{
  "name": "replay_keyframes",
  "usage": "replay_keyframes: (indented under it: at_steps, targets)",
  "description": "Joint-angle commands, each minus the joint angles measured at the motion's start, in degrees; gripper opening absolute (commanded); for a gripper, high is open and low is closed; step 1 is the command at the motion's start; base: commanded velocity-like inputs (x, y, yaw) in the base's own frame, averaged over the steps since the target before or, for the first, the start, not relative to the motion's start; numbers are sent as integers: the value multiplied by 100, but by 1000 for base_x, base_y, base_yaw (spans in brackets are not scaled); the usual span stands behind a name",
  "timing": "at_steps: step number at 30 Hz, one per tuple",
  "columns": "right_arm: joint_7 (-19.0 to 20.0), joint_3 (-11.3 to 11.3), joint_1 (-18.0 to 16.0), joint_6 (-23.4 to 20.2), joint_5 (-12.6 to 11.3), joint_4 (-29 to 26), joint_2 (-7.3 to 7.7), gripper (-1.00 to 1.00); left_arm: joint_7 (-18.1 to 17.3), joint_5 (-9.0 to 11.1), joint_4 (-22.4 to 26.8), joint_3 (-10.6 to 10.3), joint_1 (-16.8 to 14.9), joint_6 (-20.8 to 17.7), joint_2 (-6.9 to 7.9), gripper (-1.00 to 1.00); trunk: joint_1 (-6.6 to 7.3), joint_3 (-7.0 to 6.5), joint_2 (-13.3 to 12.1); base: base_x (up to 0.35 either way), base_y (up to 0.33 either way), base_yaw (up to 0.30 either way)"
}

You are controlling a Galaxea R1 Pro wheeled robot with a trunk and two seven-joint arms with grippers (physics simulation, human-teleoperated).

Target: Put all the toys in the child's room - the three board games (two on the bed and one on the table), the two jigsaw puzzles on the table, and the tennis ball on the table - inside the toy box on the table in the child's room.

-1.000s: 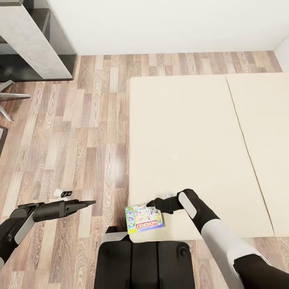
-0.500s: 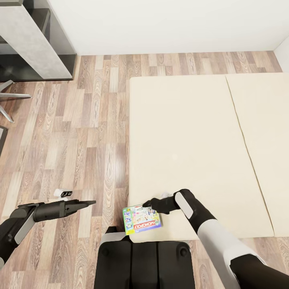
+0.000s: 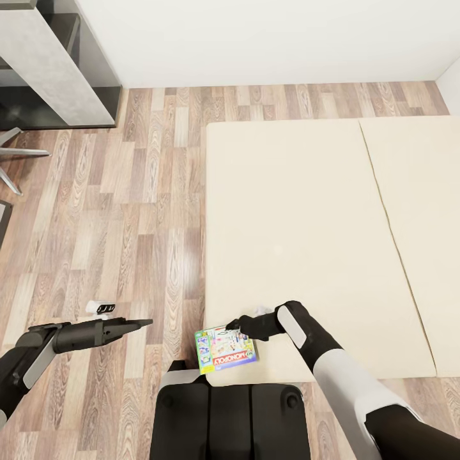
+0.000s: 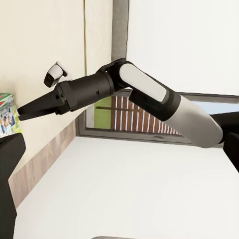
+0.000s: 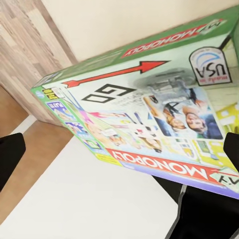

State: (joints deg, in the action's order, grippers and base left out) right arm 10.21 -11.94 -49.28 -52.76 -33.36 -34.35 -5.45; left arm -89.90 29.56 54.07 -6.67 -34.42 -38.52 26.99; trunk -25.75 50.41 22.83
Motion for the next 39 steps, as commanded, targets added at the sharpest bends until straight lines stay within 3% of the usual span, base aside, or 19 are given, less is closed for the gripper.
replay_keyframes:
  at_steps: [1,39]
  targets:
    - [52,-2,-2,-13,61,-2,1,100,-10,33,-1,-23,-3,-62,8,100,-3,6,9,0,0,0]
    - [-10,-17,-2,151,75,108,99,100,-10,33,-1,-24,-3,-59,8,100,-3,6,9,0,0,0]
